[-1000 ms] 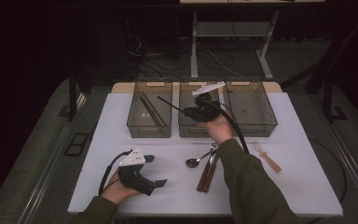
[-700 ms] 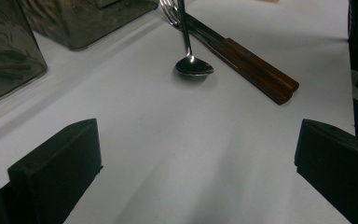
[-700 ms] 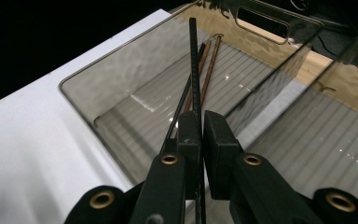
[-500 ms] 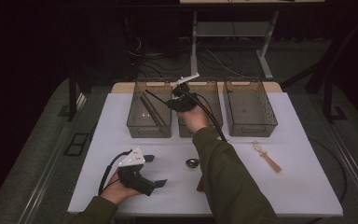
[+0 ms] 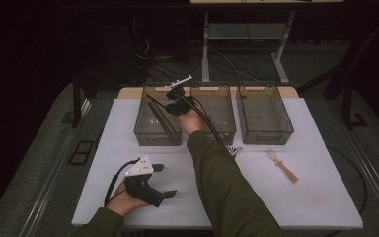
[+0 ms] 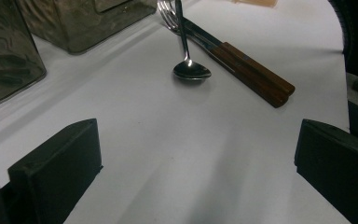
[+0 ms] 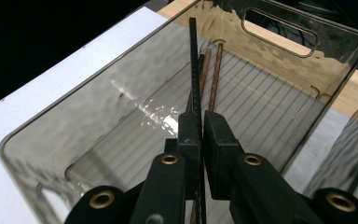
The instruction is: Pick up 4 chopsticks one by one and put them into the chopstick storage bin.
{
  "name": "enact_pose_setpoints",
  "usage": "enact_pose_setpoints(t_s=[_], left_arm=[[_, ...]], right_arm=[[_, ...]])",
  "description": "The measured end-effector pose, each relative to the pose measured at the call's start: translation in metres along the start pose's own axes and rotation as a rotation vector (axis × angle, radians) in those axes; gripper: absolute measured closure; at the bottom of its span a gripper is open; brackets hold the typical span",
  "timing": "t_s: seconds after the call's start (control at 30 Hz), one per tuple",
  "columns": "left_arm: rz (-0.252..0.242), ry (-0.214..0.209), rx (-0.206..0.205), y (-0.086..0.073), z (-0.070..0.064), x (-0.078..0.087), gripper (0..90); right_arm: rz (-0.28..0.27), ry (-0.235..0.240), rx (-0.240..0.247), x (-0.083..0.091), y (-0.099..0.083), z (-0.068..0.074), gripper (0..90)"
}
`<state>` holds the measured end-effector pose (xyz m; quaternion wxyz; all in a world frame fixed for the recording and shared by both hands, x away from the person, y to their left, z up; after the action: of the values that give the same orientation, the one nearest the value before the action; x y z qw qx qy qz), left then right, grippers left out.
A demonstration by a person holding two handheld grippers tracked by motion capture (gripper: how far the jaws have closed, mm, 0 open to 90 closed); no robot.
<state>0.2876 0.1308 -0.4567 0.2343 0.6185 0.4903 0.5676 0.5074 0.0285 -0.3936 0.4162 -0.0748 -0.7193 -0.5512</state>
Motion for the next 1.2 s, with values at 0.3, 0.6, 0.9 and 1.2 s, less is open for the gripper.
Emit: enact_pose_setpoints(t_s=[0.3, 0.6, 0.9, 1.2], left_arm=[[-0.003, -0.004, 0.004, 0.001, 0.000, 0.000, 0.0], [-0.006, -0.003, 0.000, 0.001, 0.000, 0.000, 0.0], [-0.004, -0.002, 0.000, 0.000, 0.000, 0.000, 0.0], [0.005, 0.003, -0.005, 0.000, 0.000, -0.001, 0.0]], right_arm=[[0.019, 0.020, -0.009, -0.015, -0.001, 0.008, 84.6], [-0.017, 0.054, -0.002, -0.007, 0.003, 0.010, 65.9], [-0.026, 0.139, 0.010, 0.010, -0.001, 0.008, 45.7], [-0.045, 0.183, 0.059, 0.041, -0.020, -0.003, 29.0]])
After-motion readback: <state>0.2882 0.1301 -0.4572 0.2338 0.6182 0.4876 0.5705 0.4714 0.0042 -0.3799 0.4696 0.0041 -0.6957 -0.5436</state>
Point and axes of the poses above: each handheld gripper's, and its own axes: x roughly backward along the jaws, y roughly out of its top, z roughly to its left, the point moved 4 cm from there along -x, roughly forward along the jaws, and after that the axes turned 13 degrees about -y, right-handed, at the moved point
